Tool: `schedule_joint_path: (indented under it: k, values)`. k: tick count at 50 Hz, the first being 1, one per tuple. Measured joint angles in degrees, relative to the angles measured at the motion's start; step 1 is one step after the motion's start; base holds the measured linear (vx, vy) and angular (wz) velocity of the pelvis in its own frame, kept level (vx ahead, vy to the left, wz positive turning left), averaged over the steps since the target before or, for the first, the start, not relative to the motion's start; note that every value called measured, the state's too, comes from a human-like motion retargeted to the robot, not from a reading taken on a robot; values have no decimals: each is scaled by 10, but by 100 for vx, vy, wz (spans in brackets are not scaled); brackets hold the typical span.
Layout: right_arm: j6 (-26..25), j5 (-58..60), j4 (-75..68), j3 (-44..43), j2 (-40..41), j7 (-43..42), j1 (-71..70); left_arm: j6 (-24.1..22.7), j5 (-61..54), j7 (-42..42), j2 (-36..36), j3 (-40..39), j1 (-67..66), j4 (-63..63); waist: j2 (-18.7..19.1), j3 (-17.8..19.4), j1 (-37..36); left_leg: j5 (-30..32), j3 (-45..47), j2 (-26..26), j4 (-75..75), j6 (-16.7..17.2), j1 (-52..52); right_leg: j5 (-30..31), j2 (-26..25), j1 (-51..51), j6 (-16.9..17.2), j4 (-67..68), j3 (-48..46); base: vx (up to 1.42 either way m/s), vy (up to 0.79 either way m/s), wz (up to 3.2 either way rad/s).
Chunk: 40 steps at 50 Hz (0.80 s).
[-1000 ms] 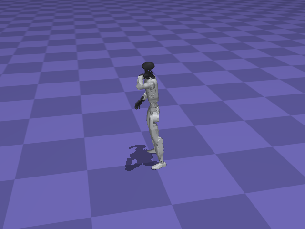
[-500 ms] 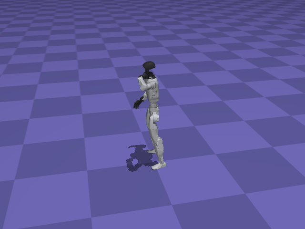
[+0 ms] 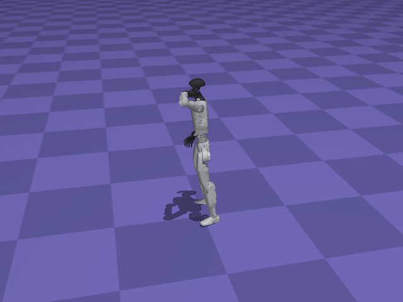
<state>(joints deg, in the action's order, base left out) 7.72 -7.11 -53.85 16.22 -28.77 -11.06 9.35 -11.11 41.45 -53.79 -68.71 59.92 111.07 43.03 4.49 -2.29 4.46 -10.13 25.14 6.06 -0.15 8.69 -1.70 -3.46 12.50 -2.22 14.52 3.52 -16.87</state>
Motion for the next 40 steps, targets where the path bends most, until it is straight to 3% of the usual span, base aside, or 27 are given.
schedule_joint_path:
  k: [8,26,33,40]
  values:
    - [4,-3,21,13,13,13,-41,-14,5,21,6,-11,17,1,-17,2,-1,-9,3,3,8,2,0,2,-2,0,-5,1,4,0,0,0]
    - [11,18,141,48,27,2,-19,-97,-124,16,53,-45,-117,84,-127,46,-116,-13,1,10,4,-1,2,15,-11,-5,-6,0,6,0,0,0]
    - [12,13,143,39,24,-19,-17,-97,-145,4,54,-22,-140,101,-134,49,-121,-10,0,13,-2,-4,-1,18,-15,-5,-2,1,6,0,0,0]
    - [16,-2,135,11,28,-31,-13,-96,-143,-3,34,-19,-151,104,-114,32,-94,-14,14,14,2,-5,-9,14,-16,-5,0,4,18,1,-1,-9]
